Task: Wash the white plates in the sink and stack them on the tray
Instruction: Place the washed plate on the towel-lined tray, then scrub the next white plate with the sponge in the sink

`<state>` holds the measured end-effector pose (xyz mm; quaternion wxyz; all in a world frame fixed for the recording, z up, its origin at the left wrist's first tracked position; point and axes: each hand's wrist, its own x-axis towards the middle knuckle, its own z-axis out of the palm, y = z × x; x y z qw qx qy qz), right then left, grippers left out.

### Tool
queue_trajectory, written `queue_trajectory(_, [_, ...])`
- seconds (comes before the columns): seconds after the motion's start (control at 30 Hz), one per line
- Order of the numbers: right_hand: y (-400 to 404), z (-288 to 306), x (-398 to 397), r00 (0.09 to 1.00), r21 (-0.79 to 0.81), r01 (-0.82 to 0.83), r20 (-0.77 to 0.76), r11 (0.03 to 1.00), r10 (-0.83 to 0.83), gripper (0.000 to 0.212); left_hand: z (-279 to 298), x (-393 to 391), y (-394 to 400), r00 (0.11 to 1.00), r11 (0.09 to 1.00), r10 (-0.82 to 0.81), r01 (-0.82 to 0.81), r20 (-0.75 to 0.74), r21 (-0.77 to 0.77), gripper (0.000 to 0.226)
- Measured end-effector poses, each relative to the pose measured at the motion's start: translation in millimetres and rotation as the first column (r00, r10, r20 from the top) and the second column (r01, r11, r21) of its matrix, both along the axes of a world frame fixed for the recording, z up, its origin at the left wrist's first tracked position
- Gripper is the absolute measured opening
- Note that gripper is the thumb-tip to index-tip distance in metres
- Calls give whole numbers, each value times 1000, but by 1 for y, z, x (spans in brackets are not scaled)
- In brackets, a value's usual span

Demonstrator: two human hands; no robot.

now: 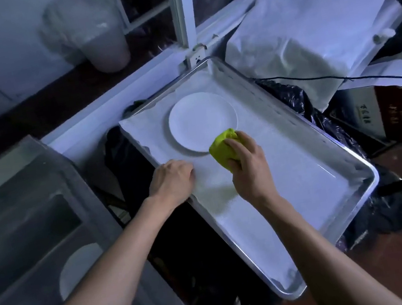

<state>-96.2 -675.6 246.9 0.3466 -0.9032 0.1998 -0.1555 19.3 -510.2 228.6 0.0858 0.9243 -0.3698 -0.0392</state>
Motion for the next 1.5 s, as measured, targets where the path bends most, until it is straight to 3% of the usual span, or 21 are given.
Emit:
queue_trajectory(0.13, [58, 14, 10, 997, 1, -78, 30, 997, 78, 50, 15, -18, 65, 1000, 990, -20, 22, 19, -142, 11])
queue_trajectory(0.23, [109, 21, 18, 987, -4, -154, 50, 988, 154, 55, 13, -31, 125, 998, 970, 56, -47, 34, -237, 15])
queue_trajectory(0.4, [208, 24, 24, 959, -20, -283, 26, 959, 283, 58, -4, -53, 250, 977, 959, 197, -210, -86, -188, 24])
queue_trajectory(0.6, [331, 8, 29, 900, -7, -435, -22, 900, 435, 51, -40, -77, 381, 859, 885, 445, -465, -254, -20, 41])
queue_trajectory(0.77, [407, -18, 35, 860, 3, -503, -90, 864, 502, 54, -66, -89, 458, 761, 804, 557, -594, -332, -13, 42])
queue_trajectory(0.97, [463, -57, 45, 832, 18, -529, -188, 848, 523, 56, -96, -86, 505, 661, 733, 636, -678, -397, 45, 35])
queue_trajectory(1.13, [475, -98, 64, 809, 37, -539, -256, 842, 529, 55, -125, -63, 515, 501, 625, 689, -777, -524, 78, 30])
queue_trajectory(1.27, [474, -132, 79, 789, 50, -556, -284, 830, 545, 55, -168, -46, 514, 400, 532, 692, -845, -601, 50, 13])
queue_trajectory(1.4, [470, -163, 87, 779, 66, -561, -296, 825, 553, 54, -216, -36, 512, 309, 487, 675, -869, -670, 90, 42])
queue_trajectory(1.5, [465, -183, 89, 778, 76, -562, -291, 824, 557, 54, -243, -30, 507, 273, 438, 660, -897, -700, 63, 50])
